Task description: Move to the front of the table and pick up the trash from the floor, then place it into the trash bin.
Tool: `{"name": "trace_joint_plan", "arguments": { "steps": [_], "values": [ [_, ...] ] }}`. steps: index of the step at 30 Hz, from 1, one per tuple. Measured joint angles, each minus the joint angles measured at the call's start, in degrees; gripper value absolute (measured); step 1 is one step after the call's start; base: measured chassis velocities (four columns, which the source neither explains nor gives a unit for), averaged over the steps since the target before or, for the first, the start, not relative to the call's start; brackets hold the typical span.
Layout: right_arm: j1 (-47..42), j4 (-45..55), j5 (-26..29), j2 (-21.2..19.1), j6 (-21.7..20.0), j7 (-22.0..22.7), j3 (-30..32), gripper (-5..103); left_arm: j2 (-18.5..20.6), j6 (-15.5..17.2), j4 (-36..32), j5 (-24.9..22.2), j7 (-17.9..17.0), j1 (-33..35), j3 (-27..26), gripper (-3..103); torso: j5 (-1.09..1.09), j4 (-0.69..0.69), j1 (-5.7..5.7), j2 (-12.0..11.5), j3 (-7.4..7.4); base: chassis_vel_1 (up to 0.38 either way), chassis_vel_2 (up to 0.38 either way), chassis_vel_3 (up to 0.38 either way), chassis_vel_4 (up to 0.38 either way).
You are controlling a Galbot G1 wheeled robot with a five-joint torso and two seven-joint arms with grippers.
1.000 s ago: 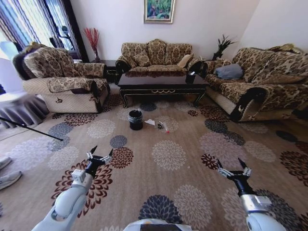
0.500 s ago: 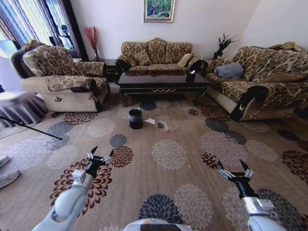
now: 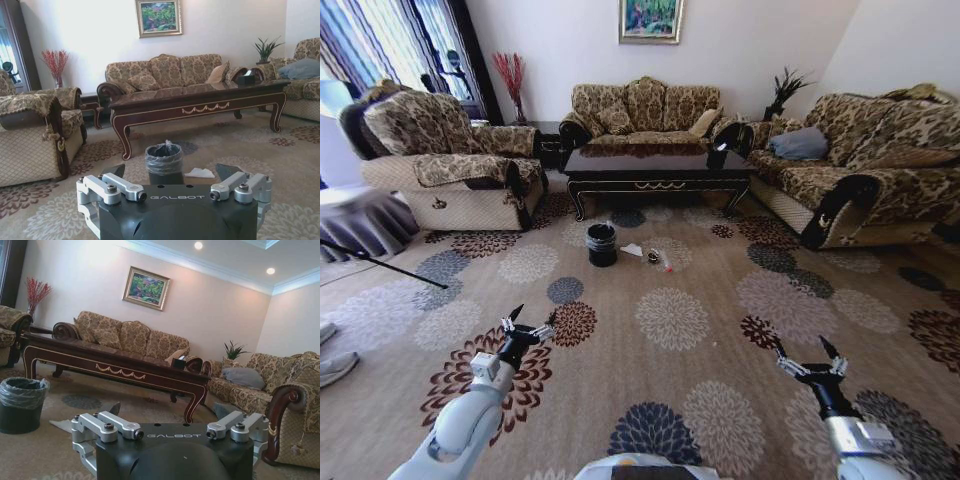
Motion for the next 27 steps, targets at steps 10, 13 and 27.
{"name": "trace_joint_plan", "arguments": {
  "steps": [10, 13, 27],
  "values": [
    [0.69, -0.90, -0.81, 0.51, 0.15, 0.07, -0.63, 100, -0.20, 0.32, 0.70, -0.82, -0.46, -0.12, -0.06, 100, 0.00, 0.00, -0.98, -2.57, -1.59, 0.000, 0.000, 0.000, 0.000],
    [0.75, -1.01, -0.89, 0.72, 0.26, 0.07, -0.81, 100, -0.29, 0.62, 0.67, -1.07, -0.63, -0.34, 0.04, 100, 0.00, 0.00, -1.19, -3.06, -1.87, 0.000, 0.000, 0.000, 0.000],
    [0.84, -0.56, -2.39, 1.10, 0.37, -0.46, -1.20, 100, -0.44, 0.56, 1.46, -0.93, -0.68, -0.78, 0.51, 100, 0.00, 0.00, -2.46, -6.45, -4.00, 0.000, 0.000, 0.000, 0.000]
  ]
}}
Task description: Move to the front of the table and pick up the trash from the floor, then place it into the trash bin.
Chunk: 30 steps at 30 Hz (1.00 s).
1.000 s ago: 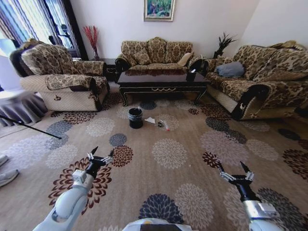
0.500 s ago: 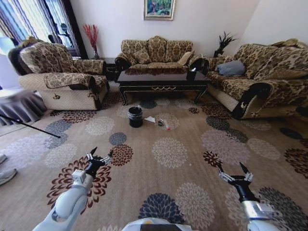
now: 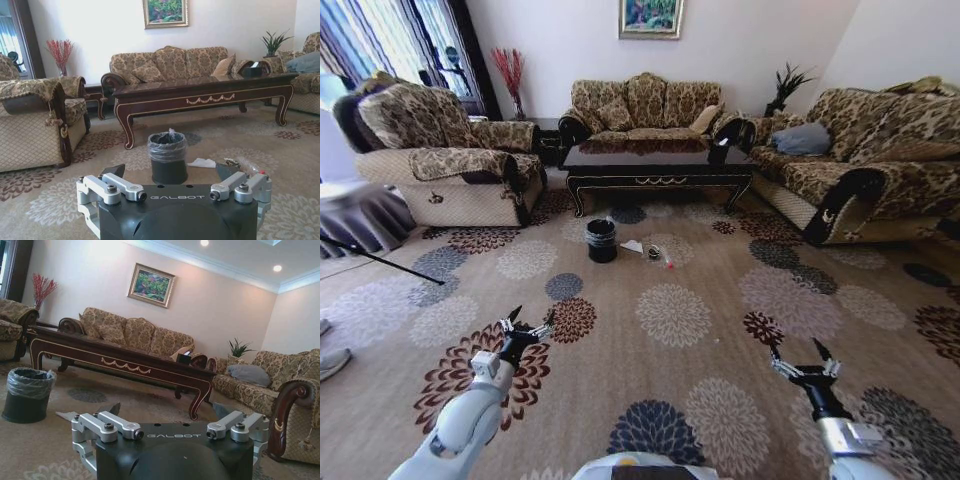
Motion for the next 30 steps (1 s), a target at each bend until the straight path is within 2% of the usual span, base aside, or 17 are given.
{"name": "trace_joint_plan", "arguments": {
  "steps": [5, 7, 16, 30],
  "values": [
    [0.39, -0.70, 0.00, -0.48, -0.14, -0.37, -0.56, 100, -0.08, -0.01, -0.08, 0.15, 0.03, 0.03, 0.32, 100, 0.00, -0.01, -0.41, -0.97, -0.58, 0.000, 0.000, 0.000, 0.000],
    [1.60, -1.50, 3.92, -1.96, -1.05, -0.47, -1.67, 100, -0.25, -0.01, -0.48, 0.34, 0.04, 0.17, 0.59, 100, 0.01, 0.00, -0.68, -1.65, -0.98, 0.000, 0.000, 0.000, 0.000],
    [5.18, -3.08, 5.22, -7.04, -2.97, -0.48, -3.50, 100, -0.87, 0.06, -1.49, 0.95, 0.01, 1.08, 0.60, 100, 0.01, 0.00, -1.46, -3.72, -2.25, 0.000, 0.000, 0.000, 0.000],
    [5.52, -3.51, 5.90, -8.54, -3.53, -0.80, -3.73, 100, -1.16, 0.19, -1.88, 1.83, -0.07, 0.85, 0.93, 100, 0.00, 0.00, -2.56, -6.94, -4.38, 0.000, 0.000, 0.000, 0.000]
  ]
}}
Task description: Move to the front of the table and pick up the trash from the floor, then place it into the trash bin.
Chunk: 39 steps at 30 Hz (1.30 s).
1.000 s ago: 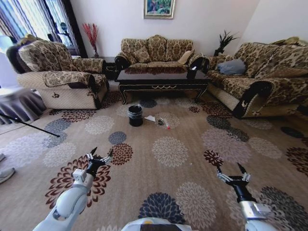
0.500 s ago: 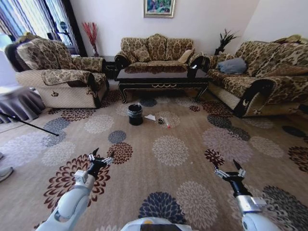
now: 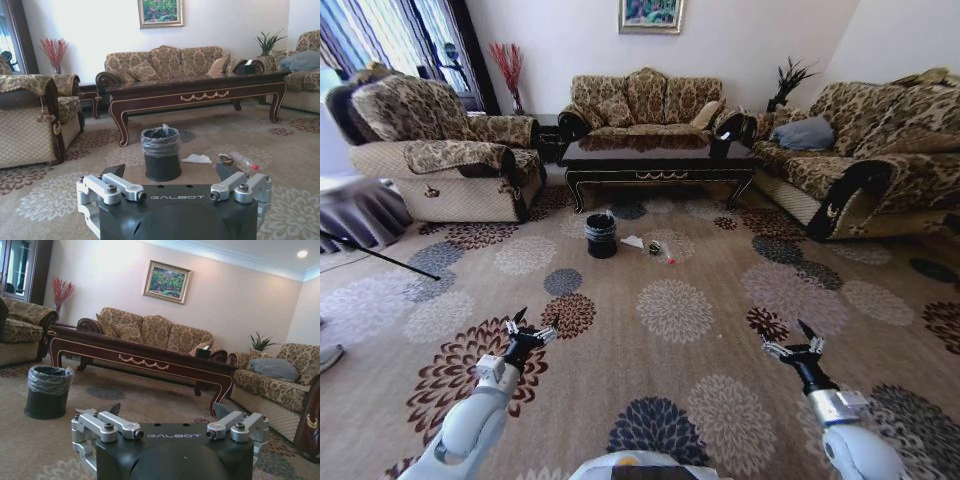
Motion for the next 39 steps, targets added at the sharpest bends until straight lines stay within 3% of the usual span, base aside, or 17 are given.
{"name": "trace_joint_plan", "arguments": {
  "steps": [39],
  "values": [
    [-1.77, 0.63, -0.80, 3.75, 1.54, -0.98, 0.86, 100, 0.06, 0.24, 0.44, -0.15, -0.40, -0.20, 0.22, 100, 0.00, 0.00, -2.59, -8.59, -5.99, 0.000, 0.000, 0.000, 0.000]
  ]
}}
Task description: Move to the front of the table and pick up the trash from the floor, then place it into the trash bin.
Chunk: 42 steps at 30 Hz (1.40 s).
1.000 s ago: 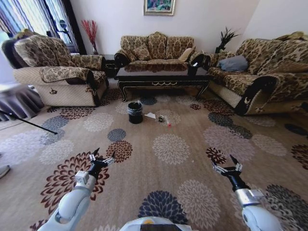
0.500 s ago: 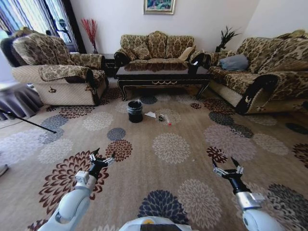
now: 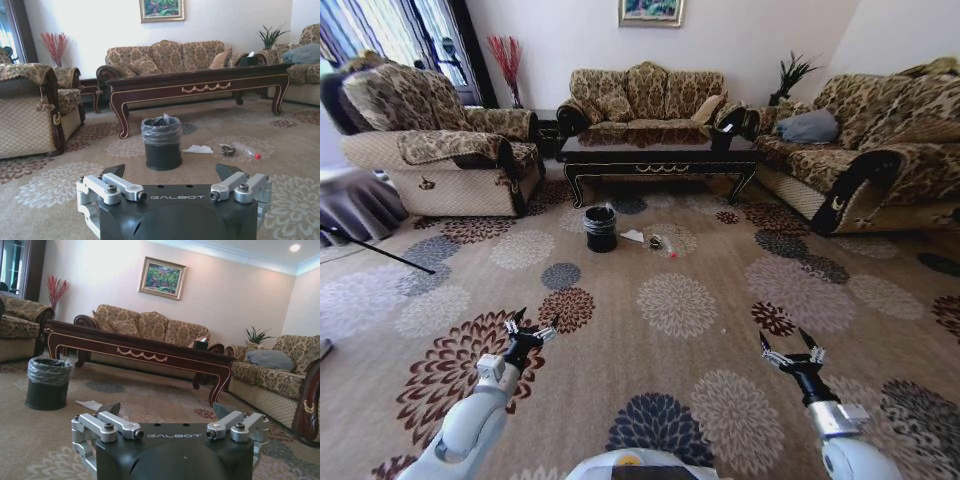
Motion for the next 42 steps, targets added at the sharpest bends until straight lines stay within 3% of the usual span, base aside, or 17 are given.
{"name": "trace_joint_plan", "arguments": {
  "steps": [42],
  "values": [
    [-0.46, -0.67, 0.26, 1.29, 0.87, -1.00, -0.13, 100, -0.39, -0.52, 0.05, 0.67, -0.12, 0.62, 0.39, 100, 0.00, 0.01, -1.56, -9.45, -7.92, 0.000, 0.000, 0.000, 0.000]
  ]
}}
